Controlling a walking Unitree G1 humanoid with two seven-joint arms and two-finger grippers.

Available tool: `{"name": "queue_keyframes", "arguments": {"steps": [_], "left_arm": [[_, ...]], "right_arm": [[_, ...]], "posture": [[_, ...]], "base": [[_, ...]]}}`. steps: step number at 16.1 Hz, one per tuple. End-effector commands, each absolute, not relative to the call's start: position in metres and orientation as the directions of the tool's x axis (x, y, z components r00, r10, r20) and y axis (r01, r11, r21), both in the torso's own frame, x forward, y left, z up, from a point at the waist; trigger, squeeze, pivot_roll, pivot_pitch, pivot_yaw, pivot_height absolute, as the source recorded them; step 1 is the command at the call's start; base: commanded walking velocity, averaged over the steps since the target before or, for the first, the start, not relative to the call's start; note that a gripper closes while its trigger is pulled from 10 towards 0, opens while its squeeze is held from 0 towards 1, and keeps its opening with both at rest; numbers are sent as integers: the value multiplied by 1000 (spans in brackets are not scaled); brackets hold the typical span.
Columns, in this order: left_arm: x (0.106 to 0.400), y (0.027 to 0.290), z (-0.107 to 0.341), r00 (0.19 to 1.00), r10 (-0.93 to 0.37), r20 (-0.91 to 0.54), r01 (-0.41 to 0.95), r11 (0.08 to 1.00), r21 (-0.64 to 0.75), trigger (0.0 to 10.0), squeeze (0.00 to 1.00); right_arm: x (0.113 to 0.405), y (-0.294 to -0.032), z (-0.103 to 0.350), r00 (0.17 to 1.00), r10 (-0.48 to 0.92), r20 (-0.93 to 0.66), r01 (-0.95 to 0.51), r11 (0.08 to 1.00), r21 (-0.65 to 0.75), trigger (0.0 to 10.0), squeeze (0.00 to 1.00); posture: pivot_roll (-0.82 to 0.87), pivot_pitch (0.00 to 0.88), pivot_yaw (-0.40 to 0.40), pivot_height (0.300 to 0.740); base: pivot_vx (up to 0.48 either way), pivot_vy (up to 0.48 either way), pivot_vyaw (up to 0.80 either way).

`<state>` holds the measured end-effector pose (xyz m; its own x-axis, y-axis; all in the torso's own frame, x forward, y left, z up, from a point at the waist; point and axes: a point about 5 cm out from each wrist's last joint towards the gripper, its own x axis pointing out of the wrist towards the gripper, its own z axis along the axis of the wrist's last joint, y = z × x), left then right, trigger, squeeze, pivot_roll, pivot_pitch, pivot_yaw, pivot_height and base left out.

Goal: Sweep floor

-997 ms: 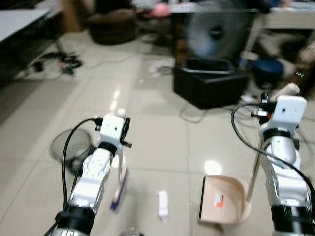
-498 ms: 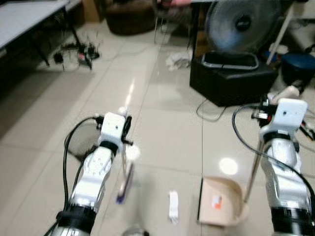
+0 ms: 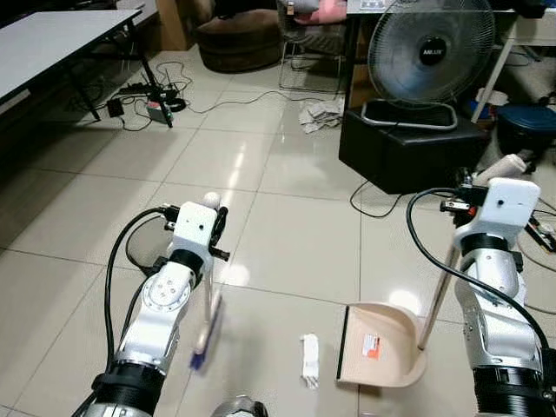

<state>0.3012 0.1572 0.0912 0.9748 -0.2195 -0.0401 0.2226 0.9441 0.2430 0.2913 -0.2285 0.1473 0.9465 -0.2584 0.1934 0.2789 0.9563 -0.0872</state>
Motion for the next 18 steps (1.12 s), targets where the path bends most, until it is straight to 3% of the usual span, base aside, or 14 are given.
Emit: {"name": "queue_keyframes", "arguments": {"steps": [1,7,13,18], "left_arm": [[308,158,102,975,-223,-6,217,940,263,10000,0],[332,151,111,982,-189,24,180,962,207,10000,0],[337,151,118,974,-216,71,198,959,203,10000,0],[329,141,120,957,-263,122,248,961,126,10000,0]], "right_arm": [[295,-229,159,934,-256,249,287,953,-98,10000,0],[316,-239,153,932,-249,265,291,947,-135,10000,0],[327,-247,148,907,-260,331,328,929,-169,10000,0],[329,-228,141,915,-162,370,234,959,-158,10000,0]], "posture": [[-5,70,103,740],[50,124,76,740],[112,273,162,740],[134,313,171,740]], "base": [[0,0,0],[0,0,0],[0,0,0],[0,0,0]]}}
